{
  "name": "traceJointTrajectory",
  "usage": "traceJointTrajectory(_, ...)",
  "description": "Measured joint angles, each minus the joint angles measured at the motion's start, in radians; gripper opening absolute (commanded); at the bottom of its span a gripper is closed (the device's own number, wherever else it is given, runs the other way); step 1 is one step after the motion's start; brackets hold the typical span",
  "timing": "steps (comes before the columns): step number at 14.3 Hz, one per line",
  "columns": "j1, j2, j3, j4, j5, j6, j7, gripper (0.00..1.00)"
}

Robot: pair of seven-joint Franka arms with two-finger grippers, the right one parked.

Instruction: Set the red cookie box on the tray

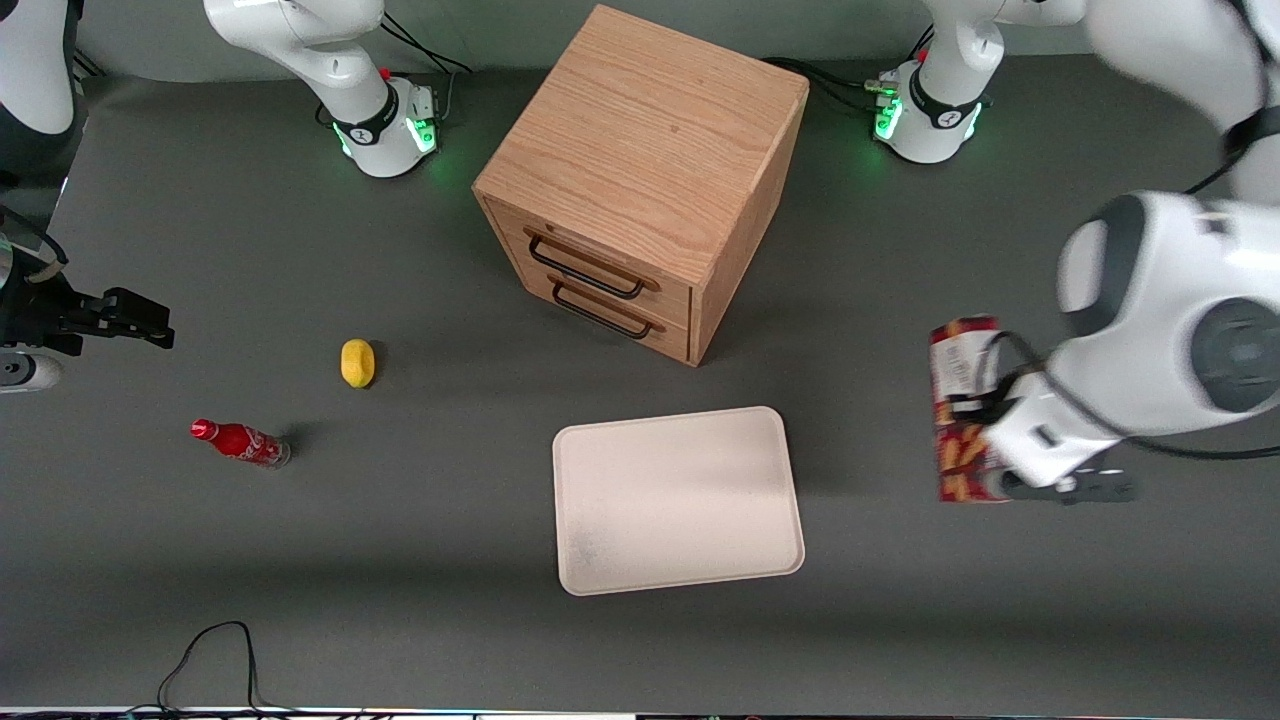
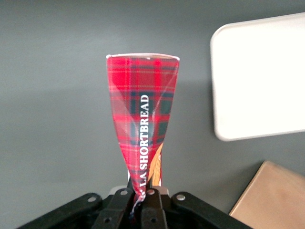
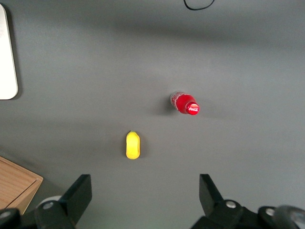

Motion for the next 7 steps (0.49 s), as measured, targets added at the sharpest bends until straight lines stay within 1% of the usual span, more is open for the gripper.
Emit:
traceJointTrajectory(2,-0.056,0.066,-0.037,0.001,0.000,0.103,-0.116,0.00)
traceJointTrajectory(4,-0.093,0.134,-0.067,0.007,0.000,0.204,-0.195,0.00)
traceJointTrajectory(7,-0.100,0.228,-0.094,0.027,-0.005,0.314,-0.248,0.00)
